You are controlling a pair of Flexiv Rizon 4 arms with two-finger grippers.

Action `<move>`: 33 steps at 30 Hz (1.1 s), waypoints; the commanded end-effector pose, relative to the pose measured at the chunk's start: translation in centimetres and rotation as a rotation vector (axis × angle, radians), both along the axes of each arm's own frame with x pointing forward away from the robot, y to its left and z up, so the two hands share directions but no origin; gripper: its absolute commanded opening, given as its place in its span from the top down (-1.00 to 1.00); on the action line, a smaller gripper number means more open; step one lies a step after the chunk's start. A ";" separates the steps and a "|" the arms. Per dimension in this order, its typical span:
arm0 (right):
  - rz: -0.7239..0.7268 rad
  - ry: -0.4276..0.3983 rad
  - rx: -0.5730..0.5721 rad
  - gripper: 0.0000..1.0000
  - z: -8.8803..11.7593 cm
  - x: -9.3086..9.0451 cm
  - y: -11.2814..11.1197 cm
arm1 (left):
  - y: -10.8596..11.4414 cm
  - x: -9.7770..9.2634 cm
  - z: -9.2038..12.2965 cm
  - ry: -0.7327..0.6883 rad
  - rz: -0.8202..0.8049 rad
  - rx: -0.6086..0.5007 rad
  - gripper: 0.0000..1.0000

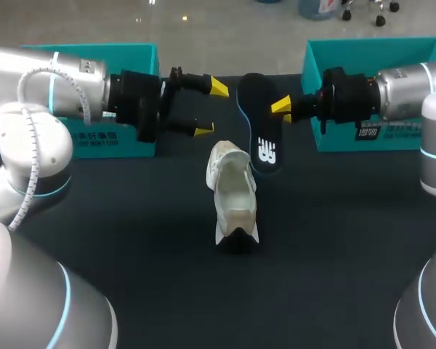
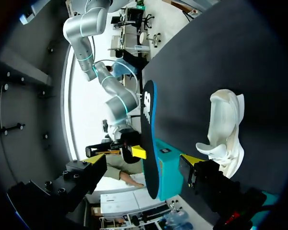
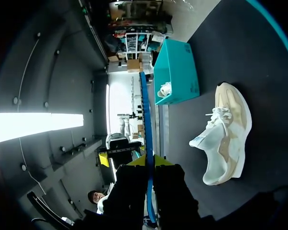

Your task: Take the shoe out of the shoebox, open the shoe tongue, remove and reinsert the insole, then place the shoe into the shoebox

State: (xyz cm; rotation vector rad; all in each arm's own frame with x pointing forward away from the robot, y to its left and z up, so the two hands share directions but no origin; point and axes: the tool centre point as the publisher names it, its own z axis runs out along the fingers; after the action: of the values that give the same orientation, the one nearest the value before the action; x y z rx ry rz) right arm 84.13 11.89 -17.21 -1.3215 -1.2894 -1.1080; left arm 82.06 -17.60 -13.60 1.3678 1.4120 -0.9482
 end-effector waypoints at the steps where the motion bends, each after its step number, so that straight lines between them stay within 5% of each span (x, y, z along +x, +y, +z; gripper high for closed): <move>1: 0.004 0.002 -0.001 1.00 -0.1 0.1 0.3 | 0.0 -0.5 -1.3 -0.022 0.041 -0.058 -1.00; 16: 0.022 0.024 0.008 1.00 0.7 -0.9 1.7 | -2.5 1.3 -2.8 -0.036 0.065 -0.184 -1.00; 19: 0.027 0.026 0.011 1.00 0.7 -1.2 2.0 | -3.0 1.7 -2.7 -0.038 0.066 -0.201 -0.68; 22: 0.029 0.030 0.014 1.00 0.7 -1.5 2.3 | -3.5 1.9 -2.6 -0.034 0.066 -0.213 -0.62; 33: 0.038 0.034 0.020 1.00 0.6 -1.9 3.1 | -5.3 1.8 -2.6 -0.017 0.046 -0.255 0.15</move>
State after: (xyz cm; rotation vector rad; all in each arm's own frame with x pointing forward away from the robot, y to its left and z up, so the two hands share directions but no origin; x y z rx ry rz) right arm 82.25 14.79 -16.53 -1.2894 -1.2710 -1.0643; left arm 83.69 -22.31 -15.93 1.1533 1.2625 -1.0454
